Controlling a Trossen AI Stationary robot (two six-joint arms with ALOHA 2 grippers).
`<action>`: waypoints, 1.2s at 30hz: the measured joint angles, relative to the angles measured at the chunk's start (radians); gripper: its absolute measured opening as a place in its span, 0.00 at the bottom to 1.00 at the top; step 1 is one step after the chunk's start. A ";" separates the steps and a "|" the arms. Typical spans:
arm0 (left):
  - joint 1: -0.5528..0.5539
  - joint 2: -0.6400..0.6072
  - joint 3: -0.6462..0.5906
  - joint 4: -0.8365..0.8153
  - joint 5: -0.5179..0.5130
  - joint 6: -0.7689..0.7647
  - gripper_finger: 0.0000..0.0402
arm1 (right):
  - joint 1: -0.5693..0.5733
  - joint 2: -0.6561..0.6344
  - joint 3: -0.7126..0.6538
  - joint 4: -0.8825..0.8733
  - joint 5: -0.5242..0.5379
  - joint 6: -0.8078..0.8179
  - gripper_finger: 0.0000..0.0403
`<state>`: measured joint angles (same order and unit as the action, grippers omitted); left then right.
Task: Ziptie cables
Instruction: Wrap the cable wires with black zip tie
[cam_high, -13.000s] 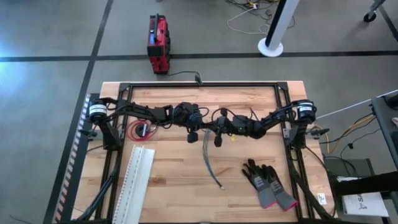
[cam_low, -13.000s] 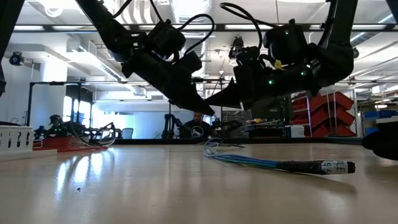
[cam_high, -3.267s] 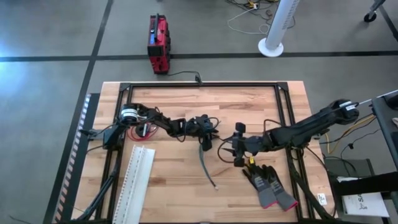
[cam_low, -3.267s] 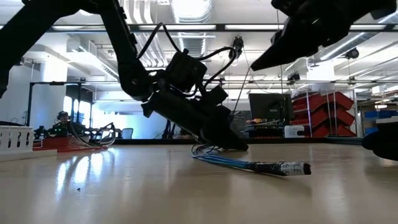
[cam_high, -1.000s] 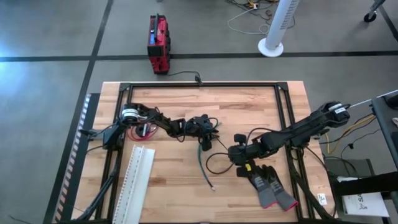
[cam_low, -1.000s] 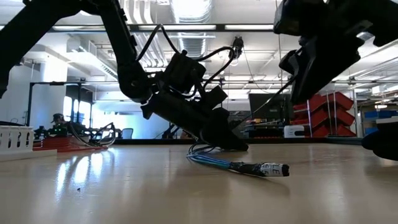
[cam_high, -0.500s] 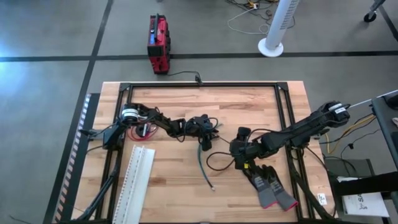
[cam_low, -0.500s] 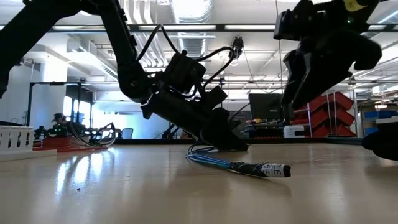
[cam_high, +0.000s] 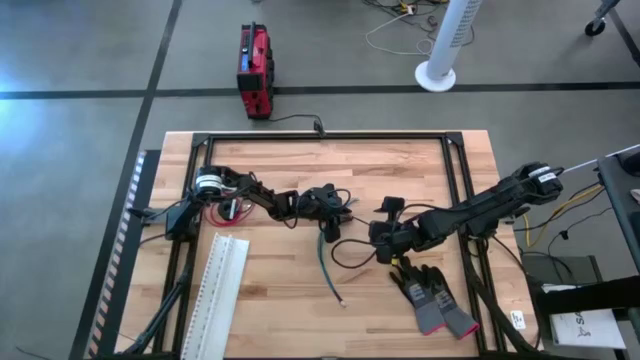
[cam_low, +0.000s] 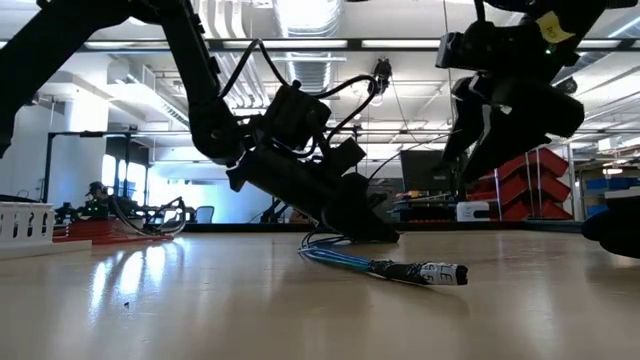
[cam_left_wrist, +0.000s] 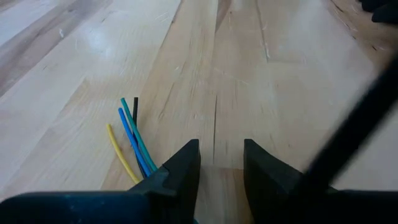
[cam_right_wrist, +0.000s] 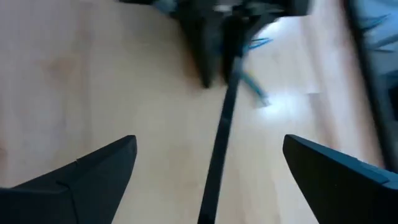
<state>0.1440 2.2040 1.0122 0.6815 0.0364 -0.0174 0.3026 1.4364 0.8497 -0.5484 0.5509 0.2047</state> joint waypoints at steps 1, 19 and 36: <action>0.000 0.000 0.000 0.000 0.000 0.000 0.24 | -0.002 0.000 0.000 -0.002 0.044 -0.005 0.97; 0.000 0.000 -0.004 0.000 0.000 -0.018 0.24 | -0.026 -0.035 -0.059 -0.481 0.325 0.354 0.97; 0.000 0.000 -0.005 0.011 0.000 -0.018 0.24 | -0.015 -0.036 -0.210 0.486 -0.173 0.173 0.97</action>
<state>0.1440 2.2040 1.0073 0.6926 0.0364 -0.0357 0.2872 1.4005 0.6399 -0.0622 0.3775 0.3773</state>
